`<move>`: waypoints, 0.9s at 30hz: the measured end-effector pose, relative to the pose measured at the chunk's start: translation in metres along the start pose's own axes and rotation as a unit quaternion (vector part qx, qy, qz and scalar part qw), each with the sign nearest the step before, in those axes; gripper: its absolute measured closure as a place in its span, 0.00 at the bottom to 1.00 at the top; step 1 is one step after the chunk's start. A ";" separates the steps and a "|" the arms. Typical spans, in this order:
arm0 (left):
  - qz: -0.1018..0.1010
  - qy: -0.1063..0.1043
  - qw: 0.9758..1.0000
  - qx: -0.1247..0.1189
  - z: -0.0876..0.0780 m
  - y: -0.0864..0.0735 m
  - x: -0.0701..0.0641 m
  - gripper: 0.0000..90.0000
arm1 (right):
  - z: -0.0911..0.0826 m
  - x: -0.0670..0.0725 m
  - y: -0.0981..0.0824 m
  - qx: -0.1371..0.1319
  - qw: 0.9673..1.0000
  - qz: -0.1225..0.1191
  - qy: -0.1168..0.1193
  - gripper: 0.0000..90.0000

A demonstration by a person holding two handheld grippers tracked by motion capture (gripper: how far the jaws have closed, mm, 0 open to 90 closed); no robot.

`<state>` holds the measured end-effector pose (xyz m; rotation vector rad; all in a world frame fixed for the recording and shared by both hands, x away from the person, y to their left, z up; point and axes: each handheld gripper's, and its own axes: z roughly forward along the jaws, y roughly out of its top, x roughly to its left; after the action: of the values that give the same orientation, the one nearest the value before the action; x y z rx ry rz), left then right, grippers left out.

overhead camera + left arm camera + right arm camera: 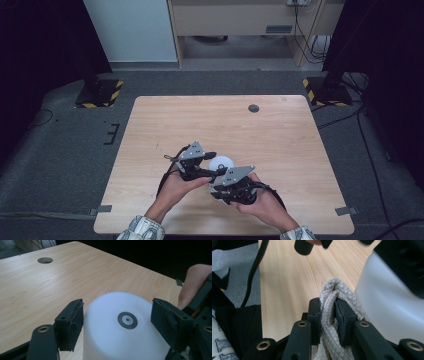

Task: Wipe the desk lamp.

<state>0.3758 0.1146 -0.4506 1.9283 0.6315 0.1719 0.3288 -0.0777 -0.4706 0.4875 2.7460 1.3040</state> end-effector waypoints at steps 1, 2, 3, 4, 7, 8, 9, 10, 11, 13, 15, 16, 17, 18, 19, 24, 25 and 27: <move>-0.001 0.000 1.000 0.000 0.000 0.000 0.000 0.29 | 0.001 0.000 -0.001 0.001 1.000 0.000 0.001 0.84; -0.002 0.000 1.000 0.000 0.000 0.000 0.000 0.29 | 0.003 0.000 -0.002 0.004 1.000 0.000 0.001 0.84; -0.003 -0.001 1.000 0.001 0.000 0.000 0.000 0.29 | 0.004 0.000 -0.003 0.007 1.000 0.002 0.001 0.84; -0.001 -0.001 1.000 0.001 -0.001 0.000 0.000 0.29 | 0.005 -0.001 -0.004 0.009 1.000 0.001 0.001 0.84; -0.001 -0.001 1.000 0.002 -0.001 0.000 0.000 0.29 | 0.006 -0.002 -0.009 0.016 1.000 0.005 0.001 0.84; -0.001 0.000 1.000 0.002 -0.001 0.000 0.000 0.29 | 0.006 -0.002 -0.011 0.018 1.000 0.008 0.001 0.84; -0.001 -0.001 1.000 0.002 -0.001 0.000 0.001 0.29 | 0.006 -0.003 -0.013 0.020 1.000 0.009 0.001 0.84; -0.001 -0.001 1.000 0.002 -0.001 0.000 0.001 0.29 | 0.006 -0.004 -0.014 0.021 1.000 0.008 0.001 0.84; -0.001 -0.001 1.000 0.002 -0.001 0.000 0.001 0.29 | 0.005 -0.005 -0.016 0.023 1.000 0.009 0.000 0.84; -0.001 -0.001 1.000 0.002 -0.001 0.000 0.001 0.29 | 0.004 -0.006 -0.019 0.026 1.000 0.012 -0.001 0.84; -0.002 -0.002 1.000 0.002 -0.001 0.000 0.001 0.29 | 0.001 -0.007 -0.021 0.028 1.000 0.014 -0.003 0.84; -0.002 -0.002 1.000 0.002 -0.001 0.000 0.001 0.29 | -0.001 -0.007 -0.022 0.029 0.999 0.015 -0.006 0.84; -0.002 -0.002 1.000 0.002 -0.001 0.000 0.001 0.29 | -0.003 -0.007 -0.023 0.028 0.999 0.015 -0.009 0.84; -0.002 -0.002 1.000 0.003 -0.001 0.000 0.001 0.29 | -0.005 -0.008 -0.024 0.027 0.999 0.016 -0.010 0.84; -0.002 -0.002 1.000 0.003 -0.001 0.000 0.001 0.29 | -0.008 -0.008 -0.025 0.026 0.999 0.016 -0.012 0.84; -0.002 -0.002 1.000 0.004 -0.001 0.000 0.001 0.29 | -0.021 -0.011 -0.026 0.016 0.999 0.023 -0.024 0.84; -0.003 -0.002 1.000 0.004 -0.001 0.000 0.001 0.29 | -0.024 -0.011 -0.025 0.014 0.999 0.021 -0.027 0.84; -0.003 -0.003 1.000 0.005 -0.001 0.001 0.001 0.29 | -0.028 -0.011 -0.023 0.010 0.999 0.019 -0.032 0.84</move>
<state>0.3768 0.1156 -0.4500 1.9364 0.6359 0.1599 0.3277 -0.1152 -0.4711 0.5761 2.7123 1.2477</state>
